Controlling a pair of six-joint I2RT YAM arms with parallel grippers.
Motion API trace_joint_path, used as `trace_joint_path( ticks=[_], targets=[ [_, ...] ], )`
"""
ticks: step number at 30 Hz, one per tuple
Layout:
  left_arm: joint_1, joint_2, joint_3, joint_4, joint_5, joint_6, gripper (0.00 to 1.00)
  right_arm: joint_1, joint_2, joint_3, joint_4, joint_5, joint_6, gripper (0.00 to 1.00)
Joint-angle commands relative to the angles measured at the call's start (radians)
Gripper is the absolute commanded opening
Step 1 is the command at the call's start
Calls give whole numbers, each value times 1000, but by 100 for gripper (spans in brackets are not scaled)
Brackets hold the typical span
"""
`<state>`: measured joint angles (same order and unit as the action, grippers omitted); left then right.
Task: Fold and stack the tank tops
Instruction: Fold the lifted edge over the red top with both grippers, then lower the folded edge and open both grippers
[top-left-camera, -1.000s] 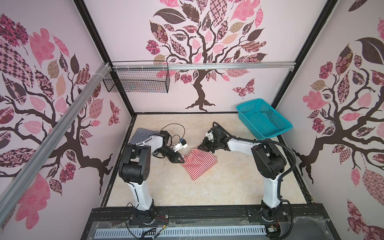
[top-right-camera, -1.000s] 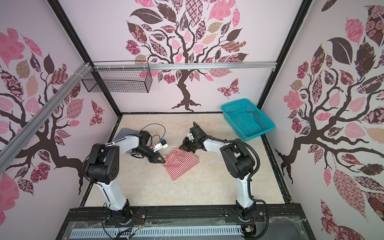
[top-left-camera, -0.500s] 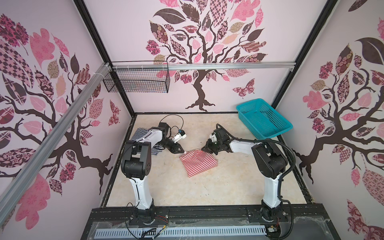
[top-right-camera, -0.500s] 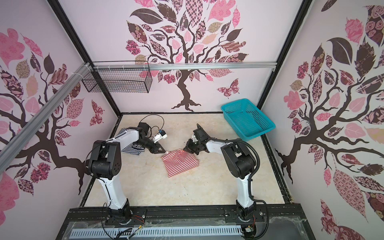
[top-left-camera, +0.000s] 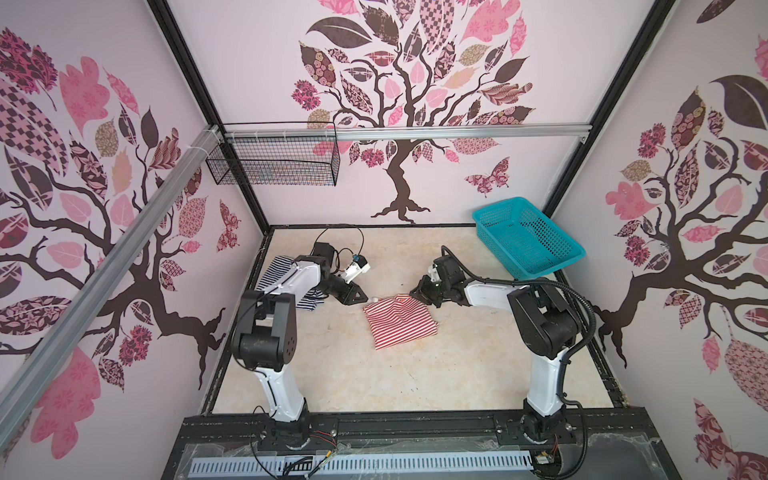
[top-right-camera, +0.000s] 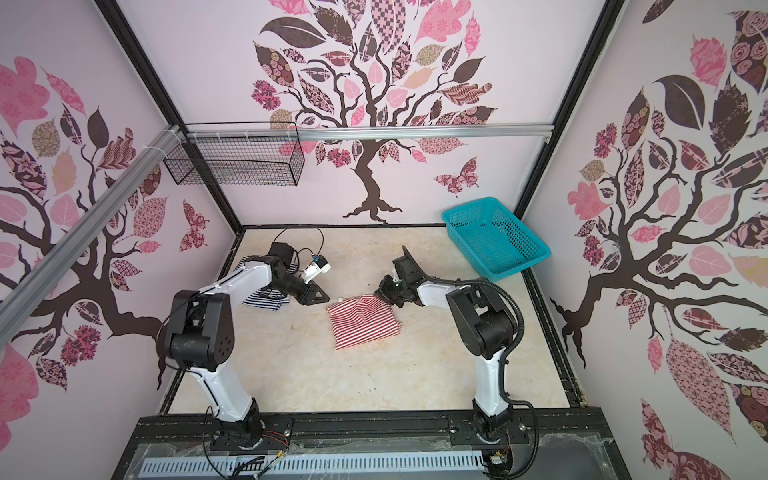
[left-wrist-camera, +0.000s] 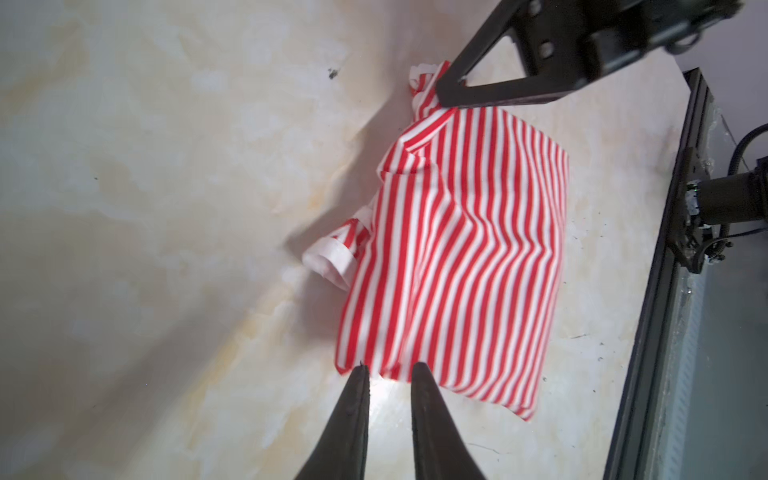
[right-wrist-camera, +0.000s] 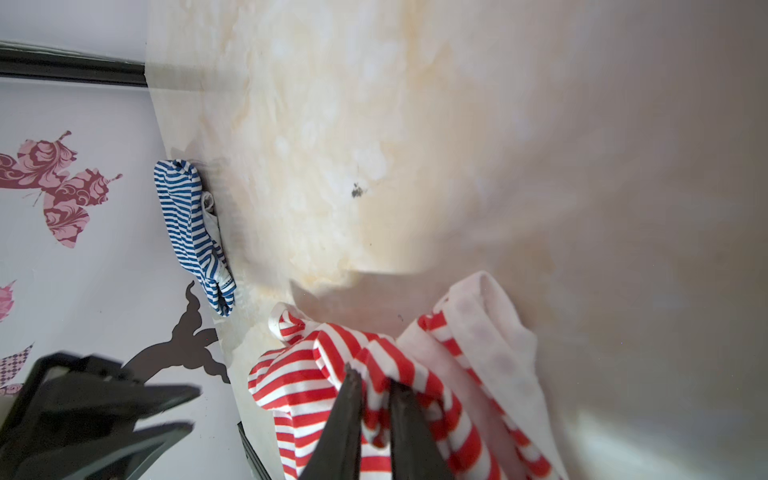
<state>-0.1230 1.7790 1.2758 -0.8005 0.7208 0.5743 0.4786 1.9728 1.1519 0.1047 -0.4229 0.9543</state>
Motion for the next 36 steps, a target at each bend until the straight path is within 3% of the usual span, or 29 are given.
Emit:
trace_joint_path(
  ticks=[1,2,5,7,12,16,25,36],
  targets=[
    [-18,-79,-43,39,32,-28,23,-6,-8,16,0,65,19,18],
    [-30,-88,-50,39,22,-26,23,-6,-5,15,-5,79,23,21],
    [-79,-73,-59,24,-27,-3,24,-5,4,31,-21,73,22,45],
    [-109,-49,-61,26,-53,-3,24,0,-18,27,-16,75,17,53],
    [-141,25,-50,81,-95,-43,24,36,-149,-9,-31,156,-37,56],
    [-142,114,27,72,-146,-77,24,79,-173,8,-89,197,-82,46],
    [-145,242,140,75,-239,-143,24,88,0,50,-64,90,-76,12],
    [-162,335,224,3,-363,-168,24,-26,43,-43,-41,162,21,8]
  ],
)
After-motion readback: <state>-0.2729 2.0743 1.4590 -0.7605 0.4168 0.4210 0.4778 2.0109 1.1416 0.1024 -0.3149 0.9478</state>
